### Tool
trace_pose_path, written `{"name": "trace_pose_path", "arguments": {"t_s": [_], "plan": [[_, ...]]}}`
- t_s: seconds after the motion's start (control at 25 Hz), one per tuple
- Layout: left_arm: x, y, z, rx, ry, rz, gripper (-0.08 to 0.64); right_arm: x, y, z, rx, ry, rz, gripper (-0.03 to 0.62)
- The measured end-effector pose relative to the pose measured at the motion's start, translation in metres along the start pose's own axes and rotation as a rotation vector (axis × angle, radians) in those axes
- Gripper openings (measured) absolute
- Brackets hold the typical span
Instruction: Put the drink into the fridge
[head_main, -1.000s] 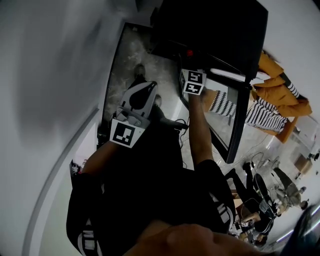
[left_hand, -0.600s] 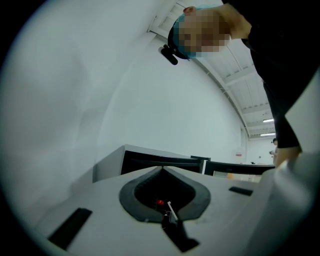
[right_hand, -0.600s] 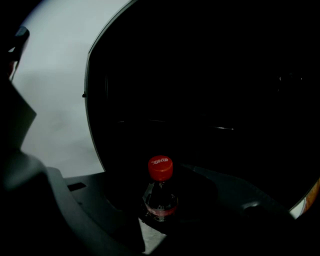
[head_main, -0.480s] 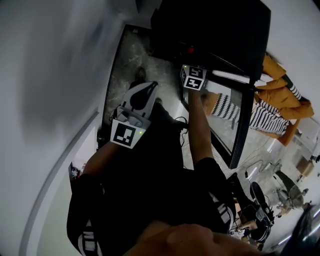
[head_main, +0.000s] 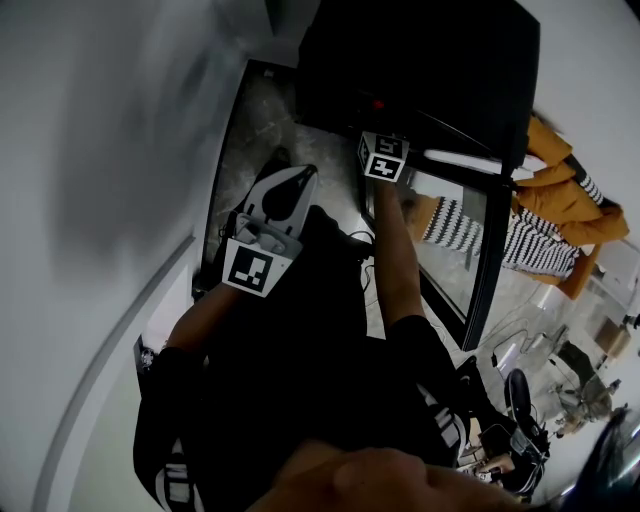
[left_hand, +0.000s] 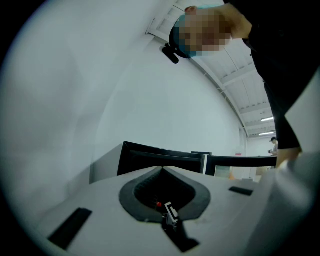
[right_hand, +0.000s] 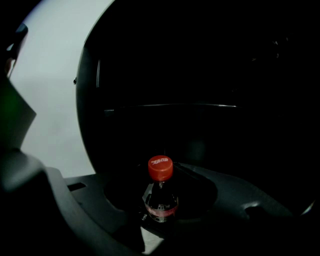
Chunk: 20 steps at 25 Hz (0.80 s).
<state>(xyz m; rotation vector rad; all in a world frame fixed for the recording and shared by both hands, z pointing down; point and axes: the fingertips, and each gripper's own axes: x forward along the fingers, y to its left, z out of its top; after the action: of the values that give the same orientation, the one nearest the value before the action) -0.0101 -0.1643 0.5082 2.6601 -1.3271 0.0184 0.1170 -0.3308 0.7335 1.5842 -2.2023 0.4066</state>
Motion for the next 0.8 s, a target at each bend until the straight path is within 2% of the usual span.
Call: {"name": "trace_pose_path", "arguments": {"t_s": [0.4,0.64,0.8], "plan": [[0.007,0.003,-0.010,-0.001,-0.016,0.002,0.005,0.016,-0.005,0.009,-0.010,-0.035,-0.004,0.140],[0.012,0.004,-0.017,0.004,-0.012,0.001,0.005,0.030,-0.015,-0.018,-0.003,0.026,-0.012,0.140],[0.016,0.005,-0.020,0.006,-0.017,-0.002,0.005,0.036,-0.014,-0.020,0.004,0.033,0.000,0.140]]}}
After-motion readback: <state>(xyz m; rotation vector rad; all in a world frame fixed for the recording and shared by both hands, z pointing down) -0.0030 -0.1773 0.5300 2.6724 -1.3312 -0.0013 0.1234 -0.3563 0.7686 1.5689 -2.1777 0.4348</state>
